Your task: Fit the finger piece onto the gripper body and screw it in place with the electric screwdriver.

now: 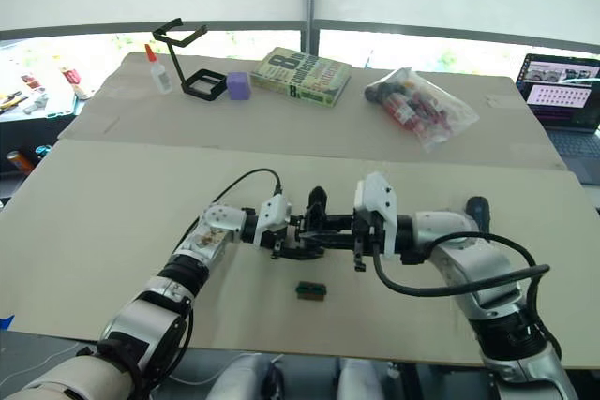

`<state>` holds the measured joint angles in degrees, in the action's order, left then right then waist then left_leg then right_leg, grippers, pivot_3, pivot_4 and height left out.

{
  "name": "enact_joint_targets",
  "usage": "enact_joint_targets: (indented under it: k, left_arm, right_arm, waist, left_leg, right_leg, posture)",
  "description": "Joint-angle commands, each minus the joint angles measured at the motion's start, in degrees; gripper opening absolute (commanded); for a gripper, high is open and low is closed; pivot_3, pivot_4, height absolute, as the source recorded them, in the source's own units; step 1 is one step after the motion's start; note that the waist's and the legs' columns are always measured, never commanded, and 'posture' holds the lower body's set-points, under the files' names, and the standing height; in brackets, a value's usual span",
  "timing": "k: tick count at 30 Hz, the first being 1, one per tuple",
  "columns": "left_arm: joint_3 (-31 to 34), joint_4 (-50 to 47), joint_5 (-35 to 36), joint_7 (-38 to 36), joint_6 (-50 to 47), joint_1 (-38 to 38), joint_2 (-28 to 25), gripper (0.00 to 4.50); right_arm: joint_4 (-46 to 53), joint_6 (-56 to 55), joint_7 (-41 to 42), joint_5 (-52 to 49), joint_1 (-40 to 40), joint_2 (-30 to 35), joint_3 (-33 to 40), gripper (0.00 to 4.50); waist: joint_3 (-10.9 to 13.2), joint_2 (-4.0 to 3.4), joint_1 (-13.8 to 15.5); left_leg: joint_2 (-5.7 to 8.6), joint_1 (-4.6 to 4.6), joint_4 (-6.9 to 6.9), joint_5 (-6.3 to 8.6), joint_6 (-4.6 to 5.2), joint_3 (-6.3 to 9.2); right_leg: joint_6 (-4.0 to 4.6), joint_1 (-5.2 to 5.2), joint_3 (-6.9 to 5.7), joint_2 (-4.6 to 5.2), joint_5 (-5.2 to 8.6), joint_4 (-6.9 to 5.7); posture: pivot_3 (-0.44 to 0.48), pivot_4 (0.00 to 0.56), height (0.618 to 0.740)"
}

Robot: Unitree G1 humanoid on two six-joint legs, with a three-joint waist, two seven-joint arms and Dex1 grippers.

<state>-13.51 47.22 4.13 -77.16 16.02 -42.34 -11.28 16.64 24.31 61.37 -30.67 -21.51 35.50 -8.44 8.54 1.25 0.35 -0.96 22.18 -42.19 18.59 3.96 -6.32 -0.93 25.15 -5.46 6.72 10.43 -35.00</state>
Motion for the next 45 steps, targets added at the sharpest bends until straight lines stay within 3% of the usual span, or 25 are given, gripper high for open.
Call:
enact_joint_targets:
  k: [1, 11, 21, 38, 45]
  left_arm:
    - [-0.77, -0.36, -0.76, -0.58, -0.75, 0.81, -0.72, 2.36]
    - [-1.09, -0.48, -1.00, -0.61, -0.43, 1.27, -1.00, 2.36]
    - [-1.30, -0.56, -1.13, -0.83, -0.18, 1.35, -1.16, 2.36]
    - [-1.52, -1.73, -0.95, -0.50, -0.82, 2.48, -1.20, 2.36]
    - [-1.61, -2.08, -0.89, -0.29, -1.05, 2.82, -0.98, 2.36]
  right_arm:
    - [-3.21, -4.53, 1.93, 2.76, -1.53, -1.12, -0.95, 0.36]
    - [-8.72, -8.06, 4.83, 6.92, -1.72, -3.13, -2.88, 0.36]
    - [-10.00, -6.61, 5.08, 9.64, -1.15, -1.03, -3.52, 0.36]
    - [-7.68, 4.42, 4.49, 10.53, -3.84, 2.25, -7.99, 0.36]
    - [-11.16, 4.47, 2.84, 12.30, -3.74, 1.80, -8.70, 0.36]
  waist:
    - [0.00, 0.00, 0.00]
    - [0.00, -0.01, -0.08]
    - [-0.01, -0.02, -0.17]
    - [-0.04, -0.04, -0.32]
    - [-0.18, -0.05, -0.40]
  left_leg:
    - [0.00, 0.00, 0.00, 0.00, 0.00, 0.00]
    - [-0.01, -0.02, 0.01, -0.02, -0.03, -0.01]
    - [-0.02, -0.08, 0.01, -0.02, -0.04, -0.01]
    - [-0.03, -0.11, 0.02, -0.02, -0.04, 0.00]
    - [-0.02, -0.21, 0.06, -0.02, -0.04, 0.00]
  right_leg:
    - [0.00, 0.00, 0.00, 0.00, 0.00, 0.00]
    - [0.00, 0.00, 0.00, -0.02, 0.00, -0.02]
    - [0.00, -0.04, 0.00, -0.01, 0.00, -0.02]
    - [0.00, -0.05, 0.01, 0.00, 0.00, -0.02]
    - [0.00, -0.13, 0.01, 0.02, 0.00, 0.00]
  posture:
    - [0.000, 0.150, 0.740]
    - [0.000, 0.150, 0.740]
    - [0.000, 0.150, 0.740]
    - [0.000, 0.150, 0.740]
    - [0.000, 0.150, 0.740]
